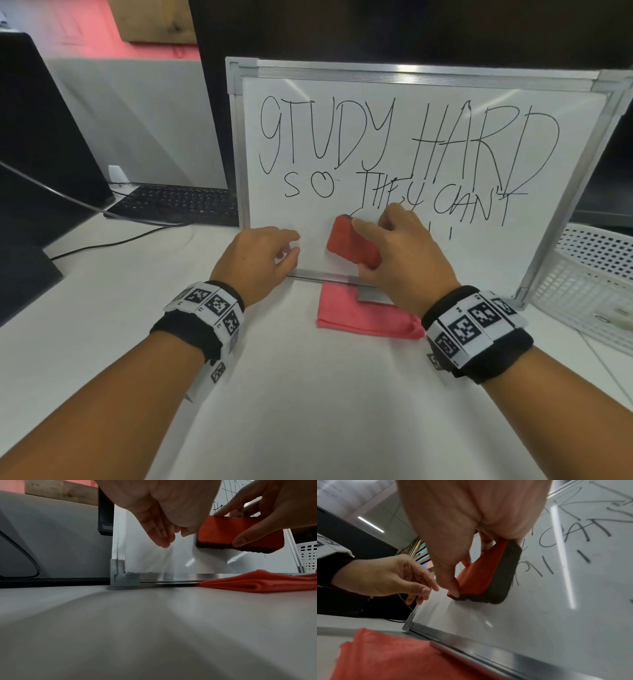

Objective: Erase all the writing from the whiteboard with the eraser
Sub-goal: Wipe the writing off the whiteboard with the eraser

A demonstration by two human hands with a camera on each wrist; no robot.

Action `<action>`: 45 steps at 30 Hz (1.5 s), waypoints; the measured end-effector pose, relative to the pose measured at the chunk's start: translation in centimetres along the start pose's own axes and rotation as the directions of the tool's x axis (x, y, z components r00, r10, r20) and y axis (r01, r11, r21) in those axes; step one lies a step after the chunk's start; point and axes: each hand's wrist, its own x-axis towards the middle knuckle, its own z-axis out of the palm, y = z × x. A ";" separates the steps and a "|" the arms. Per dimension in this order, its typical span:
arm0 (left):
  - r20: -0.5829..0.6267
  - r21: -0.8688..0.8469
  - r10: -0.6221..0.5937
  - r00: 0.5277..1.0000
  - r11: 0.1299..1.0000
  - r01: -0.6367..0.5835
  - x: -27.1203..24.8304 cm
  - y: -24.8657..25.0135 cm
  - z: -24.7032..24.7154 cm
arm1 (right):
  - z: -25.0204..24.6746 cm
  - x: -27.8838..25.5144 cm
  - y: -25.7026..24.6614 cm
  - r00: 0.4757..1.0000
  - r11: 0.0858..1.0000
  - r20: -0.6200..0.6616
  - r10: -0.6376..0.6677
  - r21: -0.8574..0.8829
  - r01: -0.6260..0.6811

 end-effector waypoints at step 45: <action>0.102 -0.106 0.044 0.994 0.994 -0.033 2.9 7.1 5.2 | -0.8 -1.1 3.9 0.992 0.976 -0.096 0.077 0.211 -0.055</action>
